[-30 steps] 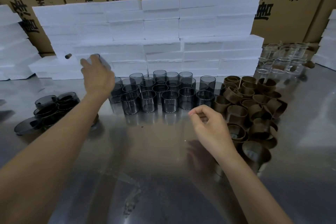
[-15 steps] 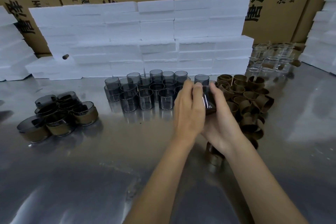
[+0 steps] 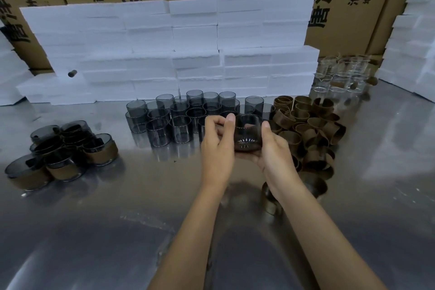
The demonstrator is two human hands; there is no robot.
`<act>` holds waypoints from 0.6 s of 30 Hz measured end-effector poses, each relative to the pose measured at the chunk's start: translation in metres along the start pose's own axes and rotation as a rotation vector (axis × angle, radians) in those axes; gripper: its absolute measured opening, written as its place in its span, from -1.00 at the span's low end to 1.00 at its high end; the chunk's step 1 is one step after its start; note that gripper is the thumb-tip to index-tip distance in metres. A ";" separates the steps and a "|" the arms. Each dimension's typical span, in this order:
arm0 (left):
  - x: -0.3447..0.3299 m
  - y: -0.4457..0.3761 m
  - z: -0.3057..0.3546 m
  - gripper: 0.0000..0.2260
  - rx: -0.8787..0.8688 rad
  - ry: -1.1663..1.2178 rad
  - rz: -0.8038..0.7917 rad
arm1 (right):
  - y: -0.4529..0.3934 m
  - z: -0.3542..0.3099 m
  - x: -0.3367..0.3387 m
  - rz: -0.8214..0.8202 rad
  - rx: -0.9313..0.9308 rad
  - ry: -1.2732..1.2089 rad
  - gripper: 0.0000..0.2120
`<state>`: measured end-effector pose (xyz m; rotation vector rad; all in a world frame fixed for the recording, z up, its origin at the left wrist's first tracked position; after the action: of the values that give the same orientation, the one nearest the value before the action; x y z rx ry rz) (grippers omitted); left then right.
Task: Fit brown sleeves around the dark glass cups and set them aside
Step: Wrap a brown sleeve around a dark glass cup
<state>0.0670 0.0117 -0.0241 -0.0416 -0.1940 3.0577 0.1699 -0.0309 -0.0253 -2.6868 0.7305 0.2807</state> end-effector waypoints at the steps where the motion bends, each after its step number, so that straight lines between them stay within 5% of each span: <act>1: 0.001 0.000 0.000 -0.85 0.046 0.061 0.015 | 0.000 0.000 0.001 0.005 0.032 0.023 -0.60; 7: 0.004 0.001 0.004 -0.82 0.187 0.182 0.034 | 0.003 -0.004 0.004 0.036 0.220 0.305 -0.62; 12: 0.003 0.004 0.011 -0.69 0.242 0.134 -0.079 | 0.002 -0.006 0.007 0.048 0.209 0.266 -0.63; 18: -0.004 0.010 0.010 -0.53 0.312 0.122 -0.346 | 0.000 -0.005 0.005 -0.065 0.009 0.051 -0.07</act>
<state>0.0697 0.0000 -0.0152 -0.1572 0.2569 2.6927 0.1748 -0.0352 -0.0221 -2.7116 0.6560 0.1933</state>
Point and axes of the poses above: each hand's wrist, its own y-axis away from the middle knuckle, its own x-axis out of the back of the hand, z = x × y, the point moved 2 cm from there along -y, towards the middle knuckle, and after that the axes turned 13 degrees about x, right-handed, at the moved point
